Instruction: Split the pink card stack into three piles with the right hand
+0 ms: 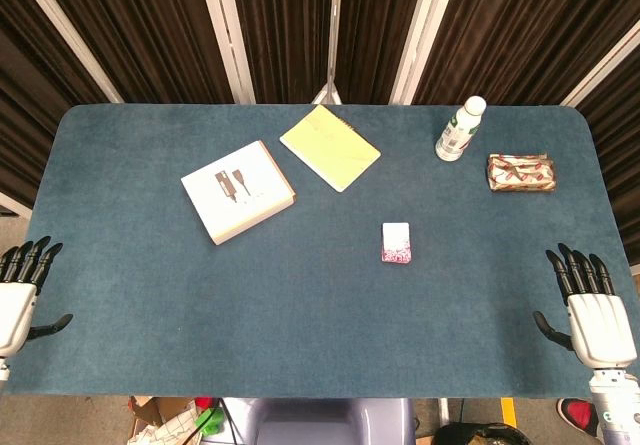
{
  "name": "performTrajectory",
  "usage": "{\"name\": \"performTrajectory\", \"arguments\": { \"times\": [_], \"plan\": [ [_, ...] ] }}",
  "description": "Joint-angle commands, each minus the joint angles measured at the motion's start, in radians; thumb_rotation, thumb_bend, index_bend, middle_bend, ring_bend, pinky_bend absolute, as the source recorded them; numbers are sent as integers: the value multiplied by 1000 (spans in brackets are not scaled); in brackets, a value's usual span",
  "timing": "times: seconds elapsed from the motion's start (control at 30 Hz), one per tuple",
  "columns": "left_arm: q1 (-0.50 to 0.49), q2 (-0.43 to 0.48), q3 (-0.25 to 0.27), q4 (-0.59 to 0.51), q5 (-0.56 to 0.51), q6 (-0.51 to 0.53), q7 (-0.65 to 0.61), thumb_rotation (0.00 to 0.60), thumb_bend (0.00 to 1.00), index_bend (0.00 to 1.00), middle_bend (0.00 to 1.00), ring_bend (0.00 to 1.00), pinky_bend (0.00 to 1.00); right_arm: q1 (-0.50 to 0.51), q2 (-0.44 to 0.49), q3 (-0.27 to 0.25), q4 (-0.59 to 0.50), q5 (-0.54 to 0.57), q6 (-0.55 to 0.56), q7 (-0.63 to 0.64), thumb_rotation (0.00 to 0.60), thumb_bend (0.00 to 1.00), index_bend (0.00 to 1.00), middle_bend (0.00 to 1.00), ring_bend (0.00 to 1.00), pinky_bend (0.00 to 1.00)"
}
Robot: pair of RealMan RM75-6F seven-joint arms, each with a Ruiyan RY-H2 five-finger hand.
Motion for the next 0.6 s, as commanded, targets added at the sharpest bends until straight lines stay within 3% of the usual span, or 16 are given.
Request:
{"name": "performTrajectory", "arguments": {
  "times": [0.03,0.6],
  "plan": [
    [0,1,0,-1,0,0,0,600,0,0,0,0,0,0,1,0,-2,1,-1,-1,600,318,0,0,0,0],
    [0,14,4,-19,-15,-17,-16,600,0,0,0,0,0,5,14,-3,-41,15,-26,7,600,318,0,0,0,0]
  ]
}}
